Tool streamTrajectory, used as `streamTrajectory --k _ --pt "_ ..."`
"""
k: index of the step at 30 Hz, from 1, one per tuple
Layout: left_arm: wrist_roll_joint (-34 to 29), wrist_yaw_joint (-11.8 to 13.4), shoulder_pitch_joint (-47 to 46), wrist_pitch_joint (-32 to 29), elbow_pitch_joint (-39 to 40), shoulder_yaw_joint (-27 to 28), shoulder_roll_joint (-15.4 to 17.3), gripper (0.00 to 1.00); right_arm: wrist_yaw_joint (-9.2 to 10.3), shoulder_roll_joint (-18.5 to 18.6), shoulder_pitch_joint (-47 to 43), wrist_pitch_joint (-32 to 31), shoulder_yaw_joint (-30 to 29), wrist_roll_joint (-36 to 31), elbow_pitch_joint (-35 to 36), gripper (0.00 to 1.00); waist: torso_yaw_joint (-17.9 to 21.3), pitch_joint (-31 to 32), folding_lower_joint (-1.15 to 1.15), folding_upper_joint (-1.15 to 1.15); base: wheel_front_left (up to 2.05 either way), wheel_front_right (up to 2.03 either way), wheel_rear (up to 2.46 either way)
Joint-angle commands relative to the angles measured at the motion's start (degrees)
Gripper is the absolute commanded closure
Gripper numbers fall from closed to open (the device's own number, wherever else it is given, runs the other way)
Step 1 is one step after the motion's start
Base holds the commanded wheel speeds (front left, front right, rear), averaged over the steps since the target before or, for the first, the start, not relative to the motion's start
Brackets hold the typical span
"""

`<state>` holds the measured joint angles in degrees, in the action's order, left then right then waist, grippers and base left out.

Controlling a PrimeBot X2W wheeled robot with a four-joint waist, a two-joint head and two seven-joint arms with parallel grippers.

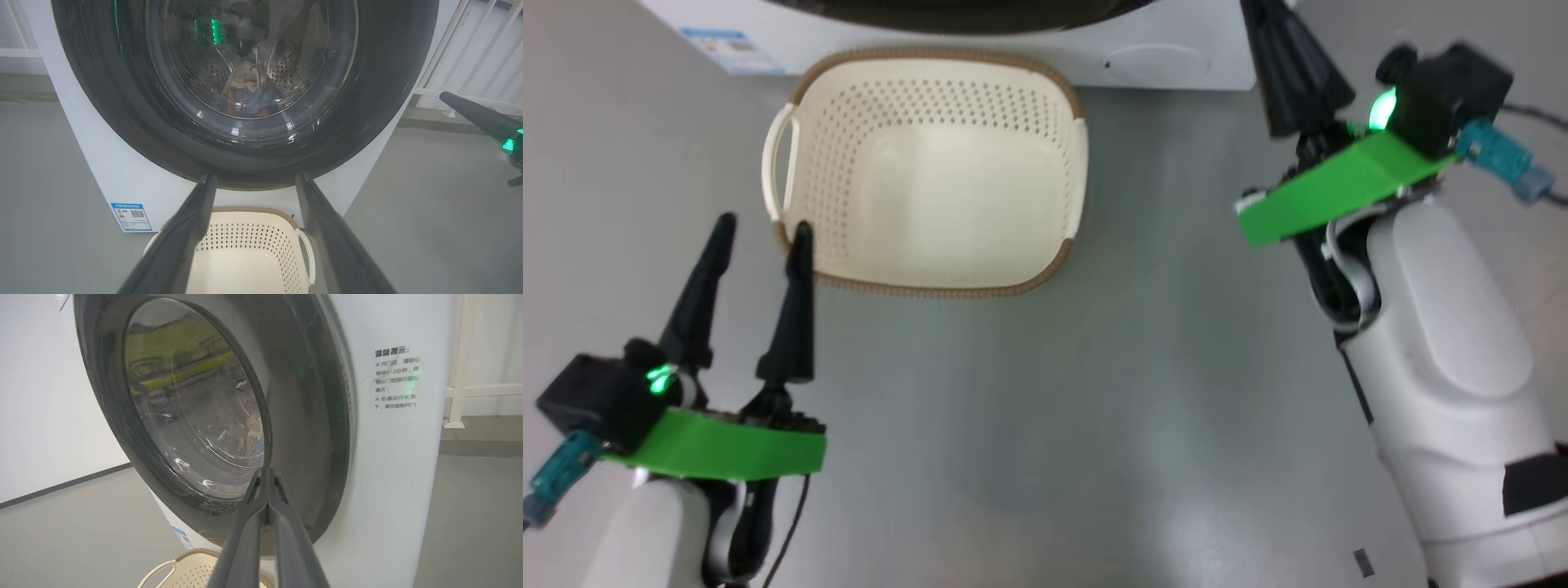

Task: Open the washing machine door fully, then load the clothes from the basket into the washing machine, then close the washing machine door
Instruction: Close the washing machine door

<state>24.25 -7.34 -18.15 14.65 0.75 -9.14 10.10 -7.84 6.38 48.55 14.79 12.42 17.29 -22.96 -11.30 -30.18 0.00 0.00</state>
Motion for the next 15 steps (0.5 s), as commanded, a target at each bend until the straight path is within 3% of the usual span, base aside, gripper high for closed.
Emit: streamTrajectory --k 1,10,12,13,14,15 --pt "-0.9 -0.1 1.4 0.3 0.9 2.8 2.2 0.00 0.35 -1.5 -2.6 0.2 0.8 -0.1 2.1 1.00 2.6 2.8 0.00 0.00 0.00 0.00 0.00" --pt "-1.2 -0.1 5.5 0.3 0.3 7.7 0.7 0.00 0.35 -1.1 -11.6 0.2 0.6 -0.6 5.0 1.00 6.0 8.8 0.00 0.00 0.00 0.00 0.00" --pt "-1.2 -0.1 6.8 0.3 -0.1 8.1 0.7 0.00 0.35 -0.8 -13.9 0.2 0.5 -0.6 5.5 0.61 6.8 10.5 0.00 0.00 0.00 0.00 0.00" --pt "-1.4 -0.1 7.3 0.3 -0.4 8.3 0.7 0.00 0.35 -0.6 -15.1 0.2 0.4 -0.5 5.8 0.51 7.1 11.4 0.00 0.00 0.00 0.00 0.00" --pt "-1.6 -0.1 7.9 0.3 -0.7 8.5 0.7 0.00 0.35 -0.4 -16.3 0.2 0.3 -0.5 6.1 0.25 7.3 12.2 0.00 0.00 0.00 0.00 0.00" --pt "-1.9 -0.1 8.4 0.3 -0.9 8.7 0.6 0.00 0.35 -0.3 -17.5 0.2 0.2 -0.4 6.3 0.06 7.6 13.0 0.00 0.00 0.00 0.00 0.00"
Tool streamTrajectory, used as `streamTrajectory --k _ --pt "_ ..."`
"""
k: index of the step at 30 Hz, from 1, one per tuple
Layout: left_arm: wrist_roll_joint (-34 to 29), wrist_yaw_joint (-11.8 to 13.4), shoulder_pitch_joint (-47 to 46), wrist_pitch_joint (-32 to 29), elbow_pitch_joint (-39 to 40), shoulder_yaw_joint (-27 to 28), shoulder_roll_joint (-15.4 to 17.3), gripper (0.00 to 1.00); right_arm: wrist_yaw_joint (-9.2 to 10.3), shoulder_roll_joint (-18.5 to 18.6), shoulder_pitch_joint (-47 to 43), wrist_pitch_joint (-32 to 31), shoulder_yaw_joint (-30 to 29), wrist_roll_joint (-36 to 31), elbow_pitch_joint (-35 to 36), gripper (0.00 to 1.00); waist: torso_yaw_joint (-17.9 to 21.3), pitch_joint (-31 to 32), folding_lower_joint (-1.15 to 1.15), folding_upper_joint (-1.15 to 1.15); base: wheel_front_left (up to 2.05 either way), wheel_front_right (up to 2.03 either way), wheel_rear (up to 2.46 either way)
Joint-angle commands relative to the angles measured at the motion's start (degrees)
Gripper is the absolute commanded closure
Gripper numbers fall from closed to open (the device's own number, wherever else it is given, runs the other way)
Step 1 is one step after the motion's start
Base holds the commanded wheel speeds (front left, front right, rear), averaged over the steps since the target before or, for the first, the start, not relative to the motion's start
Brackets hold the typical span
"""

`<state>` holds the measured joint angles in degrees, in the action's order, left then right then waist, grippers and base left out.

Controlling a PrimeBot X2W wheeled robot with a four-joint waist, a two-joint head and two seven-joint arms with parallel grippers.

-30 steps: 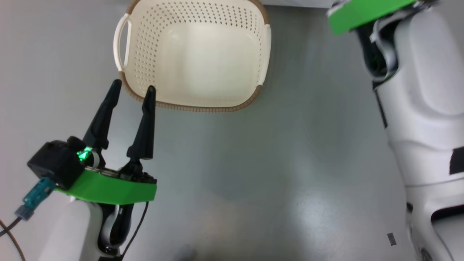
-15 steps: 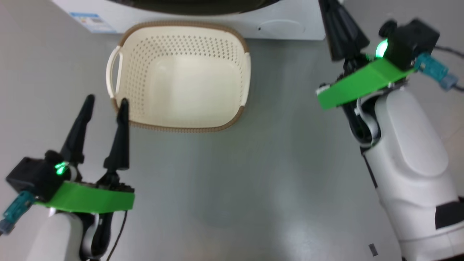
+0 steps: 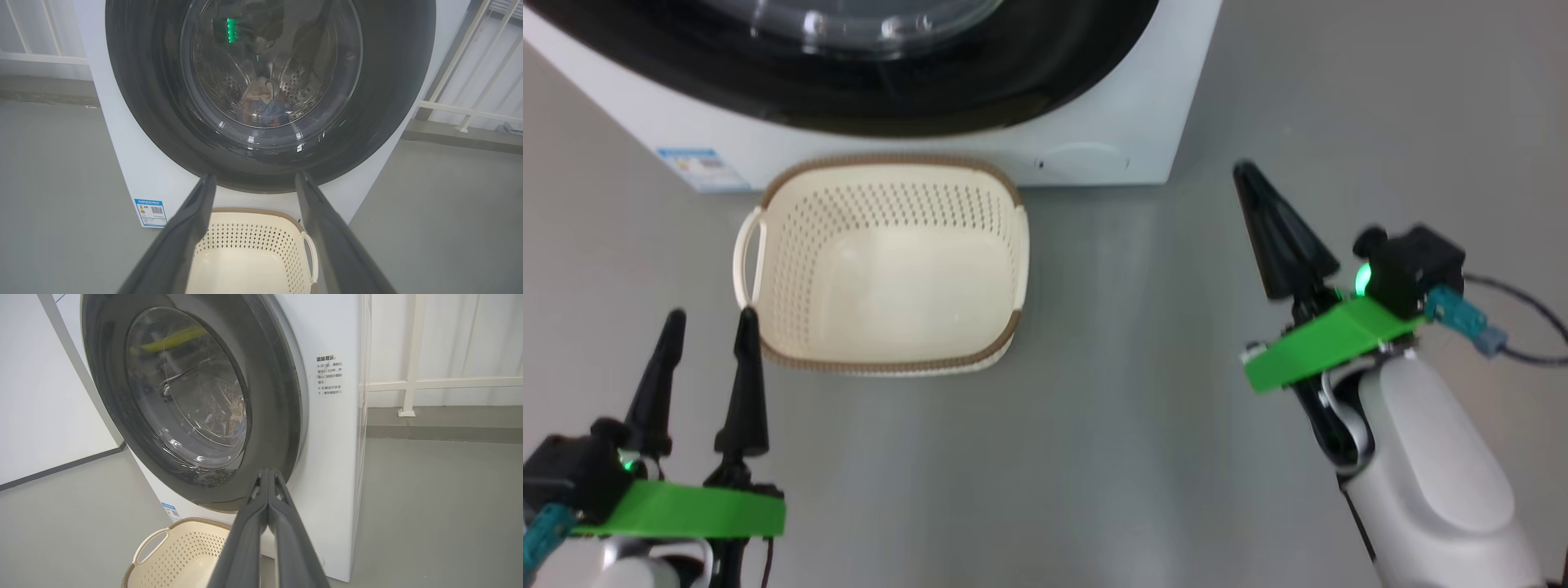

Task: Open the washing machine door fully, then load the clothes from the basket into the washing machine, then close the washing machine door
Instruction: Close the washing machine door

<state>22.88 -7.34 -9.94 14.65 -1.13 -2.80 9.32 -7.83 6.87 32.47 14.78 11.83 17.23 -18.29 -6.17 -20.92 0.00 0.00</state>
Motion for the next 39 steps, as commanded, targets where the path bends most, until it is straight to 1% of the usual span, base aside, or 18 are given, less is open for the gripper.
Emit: streamTrajectory --k 1,6,13,16,19,25,31,39 --pt "-0.9 -0.1 0.9 0.3 0.8 2.7 1.4 0.00 0.34 -0.7 -2.6 0.2 0.5 -0.2 1.9 0.00 2.7 4.5 0.00 0.00 0.00 0.00 0.00" --pt "-2.2 -0.1 4.5 0.3 0.4 4.9 1.0 0.00 0.34 -1.1 -8.8 0.2 -2.2 0.3 3.1 0.00 4.2 7.9 0.00 0.00 0.00 0.00 0.00" --pt "-4.4 -0.1 7.7 0.3 0.0 8.2 0.6 0.00 0.34 -1.8 -16.0 0.2 -6.1 -1.7 5.2 0.00 6.2 10.8 0.00 0.00 0.00 0.00 0.00" --pt "-5.3 -0.1 9.0 0.3 -0.1 10.3 -0.6 0.00 0.34 -2.1 -19.0 0.2 -7.7 -2.9 5.7 0.00 6.7 12.8 0.00 0.00 0.00 0.00 0.00" --pt "-6.3 -0.1 10.5 0.3 -0.5 11.2 -1.3 0.00 0.34 -2.4 -21.5 0.2 -8.7 -3.7 6.2 0.00 7.1 14.7 0.00 0.00 0.00 0.00 0.00" --pt "-8.0 -0.1 14.7 0.3 0.0 14.4 -3.5 0.00 0.34 -2.7 -25.7 0.2 -8.8 -5.0 6.9 0.00 7.6 17.8 0.00 0.00 0.00 0.00 0.00" --pt "-8.9 -0.1 18.7 0.3 0.9 14.5 -4.6 0.00 0.34 -3.0 -29.4 0.2 -10.1 -5.9 8.5 0.00 7.0 18.8 0.00 0.00 0.00 0.00 0.00" --pt "-9.2 -0.1 19.9 0.3 1.9 14.5 -5.2 0.00 0.34 -3.4 -32.3 0.2 -12.5 -7.3 10.2 0.00 6.1 19.0 0.00 0.00 0.00 0.00 0.00"
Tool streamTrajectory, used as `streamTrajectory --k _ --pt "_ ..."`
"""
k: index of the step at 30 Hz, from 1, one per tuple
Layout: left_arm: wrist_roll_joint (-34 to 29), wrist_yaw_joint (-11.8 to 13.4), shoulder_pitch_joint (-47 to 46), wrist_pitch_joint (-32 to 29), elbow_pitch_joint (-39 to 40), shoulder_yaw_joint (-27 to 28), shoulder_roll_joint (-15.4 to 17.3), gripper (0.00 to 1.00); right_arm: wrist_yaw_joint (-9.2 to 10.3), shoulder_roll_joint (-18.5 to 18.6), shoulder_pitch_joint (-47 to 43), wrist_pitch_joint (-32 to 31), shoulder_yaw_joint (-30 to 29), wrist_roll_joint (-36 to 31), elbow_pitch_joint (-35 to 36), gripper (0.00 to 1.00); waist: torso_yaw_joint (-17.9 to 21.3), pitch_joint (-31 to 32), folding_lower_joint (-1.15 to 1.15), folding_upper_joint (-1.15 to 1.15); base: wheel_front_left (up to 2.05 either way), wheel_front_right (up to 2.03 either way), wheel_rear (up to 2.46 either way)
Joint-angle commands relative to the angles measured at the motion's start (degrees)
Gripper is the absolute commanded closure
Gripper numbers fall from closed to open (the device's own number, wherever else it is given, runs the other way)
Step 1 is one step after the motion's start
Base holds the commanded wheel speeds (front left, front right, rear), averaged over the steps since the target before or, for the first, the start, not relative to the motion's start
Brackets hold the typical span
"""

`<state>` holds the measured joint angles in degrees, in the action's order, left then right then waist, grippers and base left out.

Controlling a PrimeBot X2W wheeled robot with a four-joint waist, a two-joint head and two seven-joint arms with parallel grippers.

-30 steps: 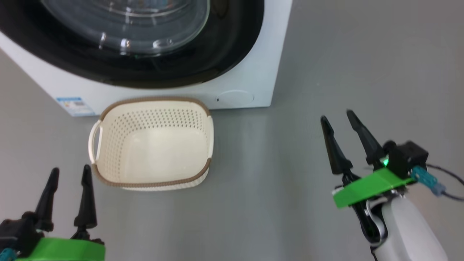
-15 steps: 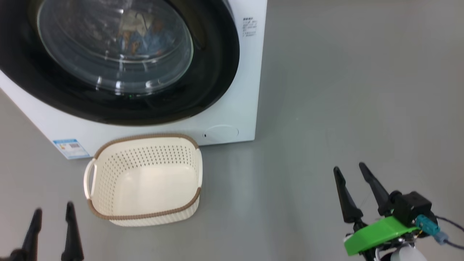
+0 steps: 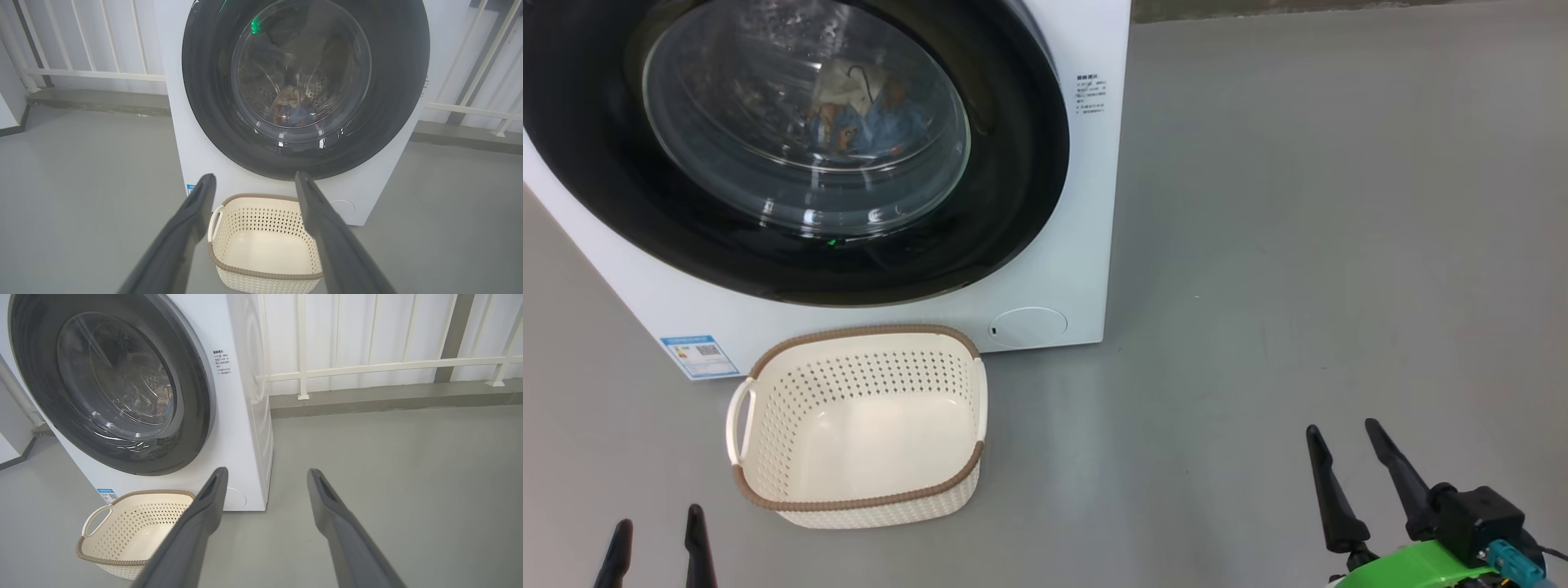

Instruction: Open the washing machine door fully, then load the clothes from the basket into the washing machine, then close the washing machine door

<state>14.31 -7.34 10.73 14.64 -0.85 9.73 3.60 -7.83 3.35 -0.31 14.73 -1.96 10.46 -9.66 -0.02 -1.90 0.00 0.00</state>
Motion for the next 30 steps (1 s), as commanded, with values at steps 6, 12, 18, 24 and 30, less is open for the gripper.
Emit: streamTrajectory --k 6,12,18,24,30 --pt "-0.9 -0.1 -0.2 0.4 1.7 2.3 0.1 0.00 0.34 -0.1 -0.2 0.3 0.2 -1.1 2.8 0.00 -0.2 0.3 0.00 0.00 0.00 0.00 0.00" --pt "-0.8 -0.1 -0.1 0.4 2.2 1.9 -0.1 0.00 0.34 -0.2 -0.3 0.3 0.0 -1.3 3.0 0.00 -0.4 0.6 0.00 0.00 0.00 0.00 0.00" --pt "-0.8 -0.1 0.0 0.4 2.2 1.5 -0.2 0.00 0.34 -0.3 -0.3 0.3 -0.2 -1.3 3.2 0.00 -0.6 0.5 0.00 0.00 0.00 0.00 0.00" --pt "-0.9 -0.1 -0.2 0.4 2.3 1.4 -0.2 0.00 0.34 -0.4 -0.1 0.3 -0.4 -1.5 3.0 0.00 -0.8 0.4 0.00 0.00 0.00 0.00 0.00" --pt "-0.8 -0.1 -0.2 0.4 2.1 0.6 0.0 0.00 0.34 -0.4 0.1 0.3 -0.2 -1.4 2.9 0.00 -1.1 0.5 0.00 0.00 0.00 0.00 0.00"
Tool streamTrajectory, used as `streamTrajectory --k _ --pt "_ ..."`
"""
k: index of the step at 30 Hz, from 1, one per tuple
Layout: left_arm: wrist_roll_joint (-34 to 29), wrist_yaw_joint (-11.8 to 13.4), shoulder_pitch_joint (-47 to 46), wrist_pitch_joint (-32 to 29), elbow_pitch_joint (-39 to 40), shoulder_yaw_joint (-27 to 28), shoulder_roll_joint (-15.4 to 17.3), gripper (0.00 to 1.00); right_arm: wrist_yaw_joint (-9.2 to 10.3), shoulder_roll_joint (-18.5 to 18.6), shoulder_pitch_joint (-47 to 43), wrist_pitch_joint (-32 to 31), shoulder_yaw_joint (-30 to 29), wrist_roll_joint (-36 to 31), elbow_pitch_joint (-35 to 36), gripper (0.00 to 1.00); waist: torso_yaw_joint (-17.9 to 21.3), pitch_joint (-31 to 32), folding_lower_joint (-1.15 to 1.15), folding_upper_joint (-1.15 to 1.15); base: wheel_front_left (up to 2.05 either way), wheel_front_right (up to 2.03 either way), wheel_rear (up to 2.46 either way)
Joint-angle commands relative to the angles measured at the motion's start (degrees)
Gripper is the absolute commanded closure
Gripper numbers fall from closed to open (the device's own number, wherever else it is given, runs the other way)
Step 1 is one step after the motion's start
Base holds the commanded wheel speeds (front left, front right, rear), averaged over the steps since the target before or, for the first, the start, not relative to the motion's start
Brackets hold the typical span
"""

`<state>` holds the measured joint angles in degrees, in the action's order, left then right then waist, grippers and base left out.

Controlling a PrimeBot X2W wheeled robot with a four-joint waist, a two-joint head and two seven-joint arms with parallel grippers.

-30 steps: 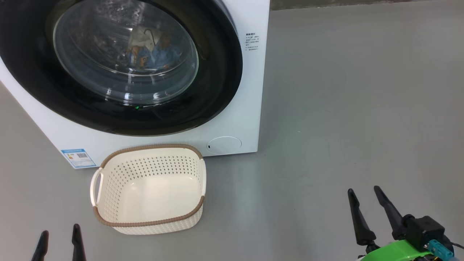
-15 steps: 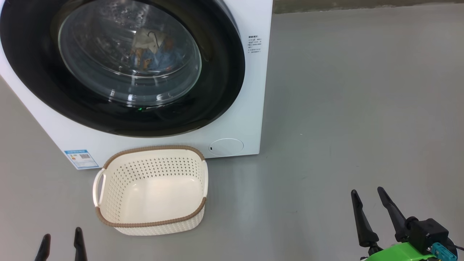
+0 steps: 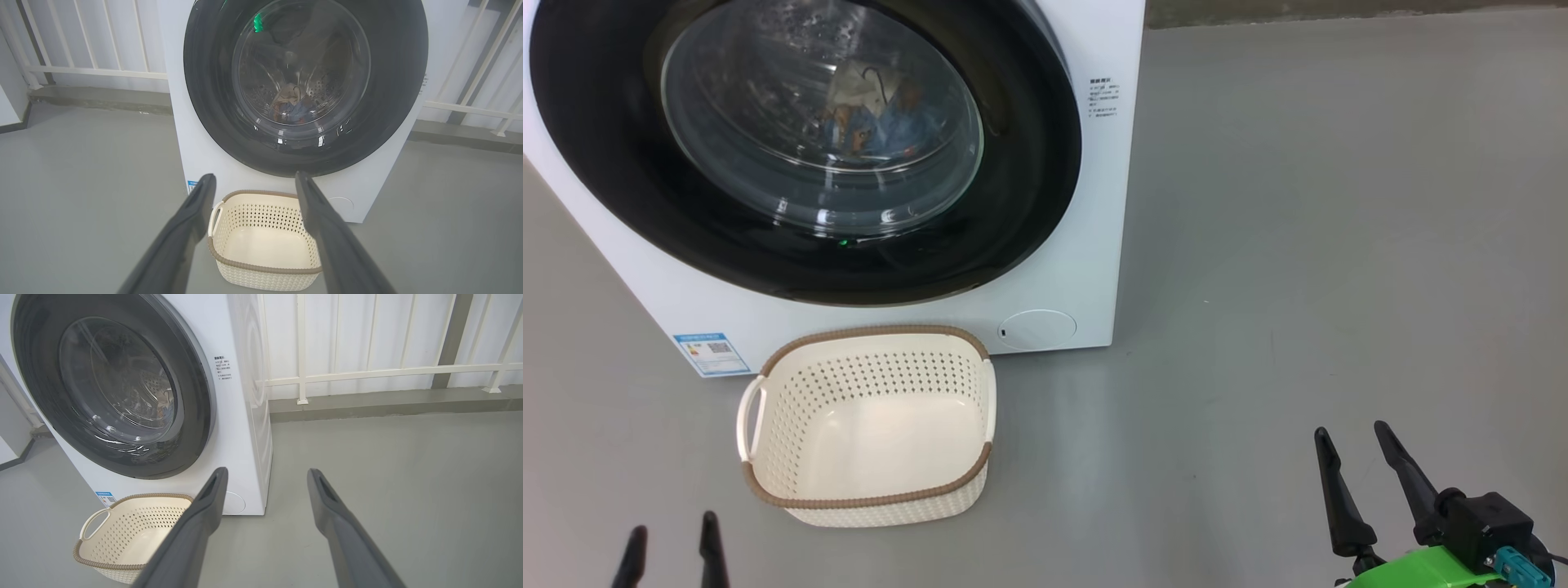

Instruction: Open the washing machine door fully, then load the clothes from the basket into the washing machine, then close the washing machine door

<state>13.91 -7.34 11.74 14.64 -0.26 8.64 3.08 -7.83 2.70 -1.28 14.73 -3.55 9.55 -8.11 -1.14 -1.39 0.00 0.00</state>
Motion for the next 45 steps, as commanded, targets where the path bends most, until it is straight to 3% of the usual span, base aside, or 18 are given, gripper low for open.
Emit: streamTrajectory --k 1,2,13,18,45 --pt "0.0 -0.1 -1.2 0.4 1.6 1.2 0.7 0.00 0.34 0.2 1.1 0.3 1.4 -0.5 1.3 0.00 0.0 0.1 0.00 0.00 0.00 0.00 0.00" --pt "0.1 0.0 0.0 0.0 -0.2 -0.7 0.0 1.00 -0.01 0.0 0.0 0.0 0.0 0.0 -0.2 1.00 0.0 0.1 0.00 0.00 0.00 0.00 0.00" --pt "4.2 0.0 -0.8 -1.0 -3.2 -1.4 -1.2 1.00 0.00 -0.2 0.0 -1.0 0.1 4.4 -3.2 1.00 0.0 0.2 0.13 0.00 0.00 0.00 0.00" --pt "7.4 0.0 -1.5 -1.8 -3.7 -1.5 -1.1 1.00 0.01 -0.1 0.4 -1.7 0.1 7.8 -3.3 1.00 0.0 0.2 0.01 0.00 0.00 0.00 0.00" --pt "24.4 0.0 -5.4 -6.2 -6.1 -1.9 -0.7 1.00 0.09 0.3 2.1 -6.0 -0.2 25.9 -4.0 1.00 0.3 0.4 0.00 0.00 0.00 0.00 0.00"
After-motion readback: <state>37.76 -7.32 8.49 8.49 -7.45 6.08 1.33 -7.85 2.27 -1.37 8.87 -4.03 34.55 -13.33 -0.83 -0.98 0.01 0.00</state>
